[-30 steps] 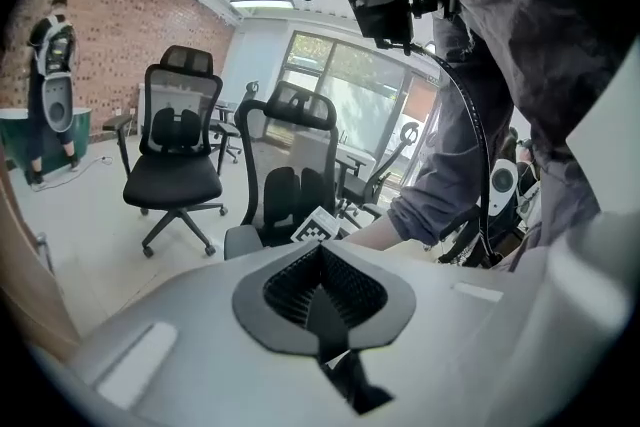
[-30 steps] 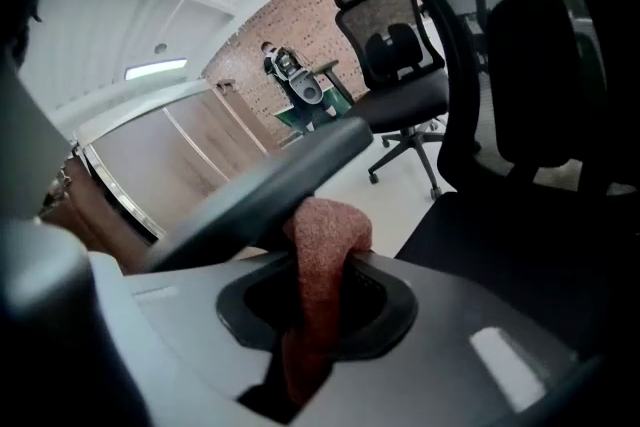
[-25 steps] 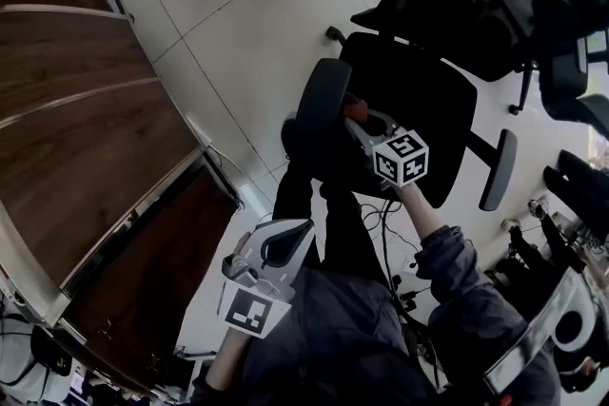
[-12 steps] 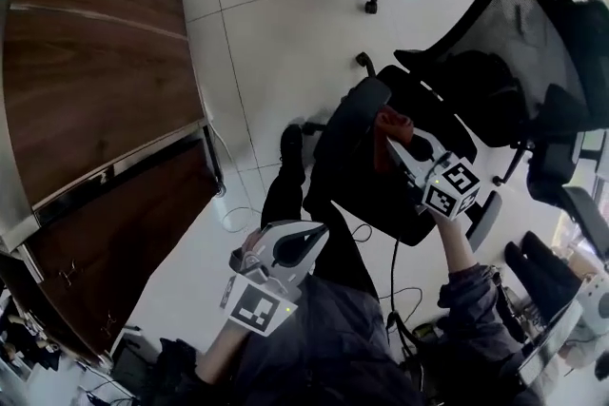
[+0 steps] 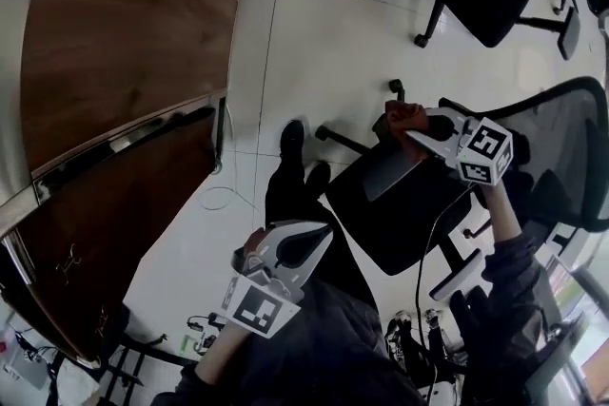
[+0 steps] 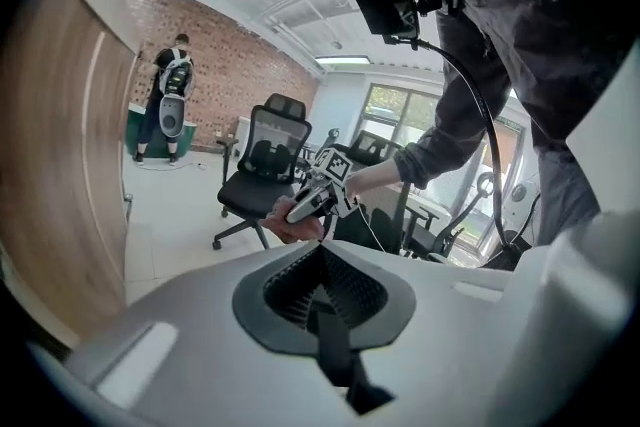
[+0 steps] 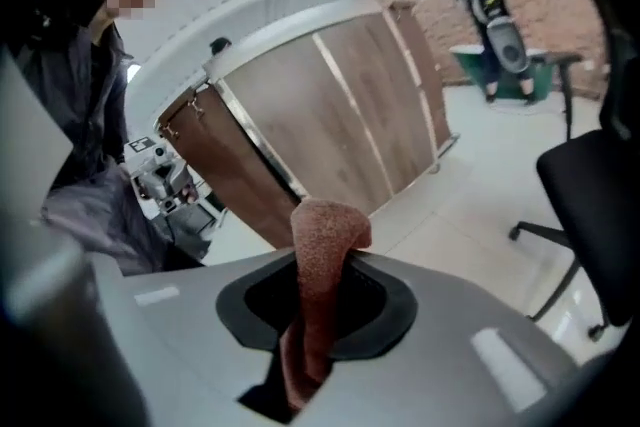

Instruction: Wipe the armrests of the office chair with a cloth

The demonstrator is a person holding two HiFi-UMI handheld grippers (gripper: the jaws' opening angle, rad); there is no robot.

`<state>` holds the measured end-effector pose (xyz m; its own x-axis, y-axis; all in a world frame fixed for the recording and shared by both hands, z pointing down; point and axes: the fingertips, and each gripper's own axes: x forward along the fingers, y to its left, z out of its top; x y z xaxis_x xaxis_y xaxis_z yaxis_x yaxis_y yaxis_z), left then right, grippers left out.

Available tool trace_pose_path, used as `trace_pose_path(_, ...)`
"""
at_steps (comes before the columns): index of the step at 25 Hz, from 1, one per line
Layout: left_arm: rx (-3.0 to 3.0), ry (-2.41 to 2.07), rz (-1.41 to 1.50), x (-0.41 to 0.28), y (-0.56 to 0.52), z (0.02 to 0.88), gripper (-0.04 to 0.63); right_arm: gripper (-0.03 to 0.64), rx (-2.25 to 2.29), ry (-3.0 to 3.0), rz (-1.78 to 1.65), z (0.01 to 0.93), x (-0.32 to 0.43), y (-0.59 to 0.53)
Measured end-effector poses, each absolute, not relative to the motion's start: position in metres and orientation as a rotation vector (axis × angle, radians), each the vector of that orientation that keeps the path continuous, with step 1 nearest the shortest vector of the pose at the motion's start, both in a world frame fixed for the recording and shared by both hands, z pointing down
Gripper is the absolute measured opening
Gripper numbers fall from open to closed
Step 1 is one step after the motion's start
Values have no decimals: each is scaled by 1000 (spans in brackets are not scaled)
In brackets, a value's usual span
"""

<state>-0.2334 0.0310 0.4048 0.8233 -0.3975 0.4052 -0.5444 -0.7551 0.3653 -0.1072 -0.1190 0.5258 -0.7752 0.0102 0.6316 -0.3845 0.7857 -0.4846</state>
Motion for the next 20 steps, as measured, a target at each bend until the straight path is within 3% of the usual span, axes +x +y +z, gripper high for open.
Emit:
trace_pose_path(5, 2502, -749, 445, -271, -4, 423, 15, 57, -256, -2031, 848, 602, -145, -116)
trace_pose_path(11, 2449, -804, 491, -303, -30, 450, 15, 55, -603, -1625, 887, 695, -139, -76)
trace_pose_path(20, 2390, -748, 489, -297, -38, 466, 15, 54, -627, -1322, 891, 781, -87, -43)
